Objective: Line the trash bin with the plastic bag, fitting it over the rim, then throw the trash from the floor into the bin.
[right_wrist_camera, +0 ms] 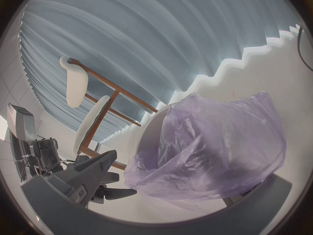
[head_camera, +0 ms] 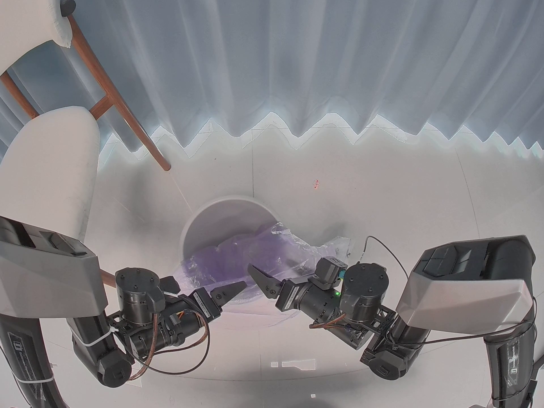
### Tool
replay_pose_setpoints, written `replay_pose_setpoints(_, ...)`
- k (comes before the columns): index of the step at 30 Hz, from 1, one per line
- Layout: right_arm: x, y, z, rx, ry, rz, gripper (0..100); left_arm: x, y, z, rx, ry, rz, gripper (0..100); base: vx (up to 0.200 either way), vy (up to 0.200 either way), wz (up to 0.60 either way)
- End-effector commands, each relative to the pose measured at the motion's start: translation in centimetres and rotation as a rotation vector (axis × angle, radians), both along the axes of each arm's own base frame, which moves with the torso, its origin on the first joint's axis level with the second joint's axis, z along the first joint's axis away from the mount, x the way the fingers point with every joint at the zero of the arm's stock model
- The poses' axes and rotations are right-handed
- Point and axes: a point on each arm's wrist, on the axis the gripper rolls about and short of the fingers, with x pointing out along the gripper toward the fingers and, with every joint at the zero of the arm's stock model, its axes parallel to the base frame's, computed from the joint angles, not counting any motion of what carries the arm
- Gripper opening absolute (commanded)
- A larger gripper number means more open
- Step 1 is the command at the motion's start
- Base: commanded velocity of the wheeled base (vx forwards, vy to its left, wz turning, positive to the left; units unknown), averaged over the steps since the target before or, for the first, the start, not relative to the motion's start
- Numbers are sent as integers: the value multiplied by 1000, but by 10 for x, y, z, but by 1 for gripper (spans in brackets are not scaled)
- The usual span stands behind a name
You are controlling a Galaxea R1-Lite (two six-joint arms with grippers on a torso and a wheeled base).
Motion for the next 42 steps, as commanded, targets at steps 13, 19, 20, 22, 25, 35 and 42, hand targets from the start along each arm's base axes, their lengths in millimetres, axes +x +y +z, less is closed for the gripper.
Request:
replay_pose_setpoints(13,1,0,4,5,-24,-4,100,38,-4,-6,-17,-66,124,100,0,0,0)
replay_pose_setpoints(19,1,0,1,-2,-21,-4,100,49,1,9,-41,-132,159,100,0,0,0)
replay_pose_setpoints(20,1,1,1,-3,-20,-4,100,50,1,14,-46,-150,166,100,0,0,0)
replay_pose_setpoints(22,1,1,0,-4,-19,-5,100,50,1,18,-51,-165,175,100,0,0,0)
replay_pose_setpoints(25,4,2,2,2,-30,-18,100,51,0,20,-45,-180,180,100,0,0,0)
replay_pose_setpoints(35,14,-1,6,18,-55,-64,100,60,18,37,-29,-258,226,100,0,0,0)
replay_pose_setpoints(42,18,-4,7,25,-62,-78,100,56,21,50,-45,-290,237,100,0,0,0)
